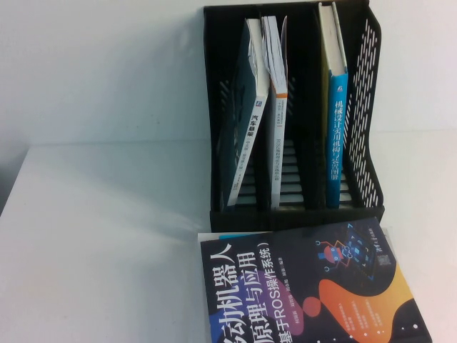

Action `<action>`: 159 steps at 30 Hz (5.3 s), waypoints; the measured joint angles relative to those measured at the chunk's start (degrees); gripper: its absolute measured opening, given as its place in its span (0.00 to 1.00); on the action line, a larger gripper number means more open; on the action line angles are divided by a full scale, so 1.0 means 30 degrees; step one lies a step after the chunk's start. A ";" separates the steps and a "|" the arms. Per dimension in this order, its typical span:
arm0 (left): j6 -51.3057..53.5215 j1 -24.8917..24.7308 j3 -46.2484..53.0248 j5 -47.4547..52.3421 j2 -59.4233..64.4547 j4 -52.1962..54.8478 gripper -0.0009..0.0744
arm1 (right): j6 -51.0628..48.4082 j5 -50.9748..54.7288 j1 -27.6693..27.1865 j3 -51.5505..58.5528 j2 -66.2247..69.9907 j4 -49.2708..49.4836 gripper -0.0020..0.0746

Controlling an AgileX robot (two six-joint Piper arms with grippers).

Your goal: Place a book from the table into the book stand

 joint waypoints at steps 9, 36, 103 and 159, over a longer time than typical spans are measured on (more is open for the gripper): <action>0.0822 -0.1011 0.0000 0.0000 -0.1358 0.0672 0.01 | 0.0000 0.1255 0.0000 0.0731 -0.0128 0.0387 0.02; -0.3630 -0.1048 2.5002 -0.7625 -1.7349 -0.1515 0.01 | 0.0000 0.2130 0.0031 0.0731 -0.0128 0.0444 0.02; -0.1176 1.9893 4.7886 -1.6914 -3.3571 -1.0541 0.01 | 0.0000 0.2381 0.0031 0.0731 -0.0128 0.0605 0.02; -0.1209 1.9893 4.7929 -1.6992 -3.3571 -1.0586 0.01 | -0.5810 -0.7010 -0.8287 0.9878 -0.3133 0.6964 0.02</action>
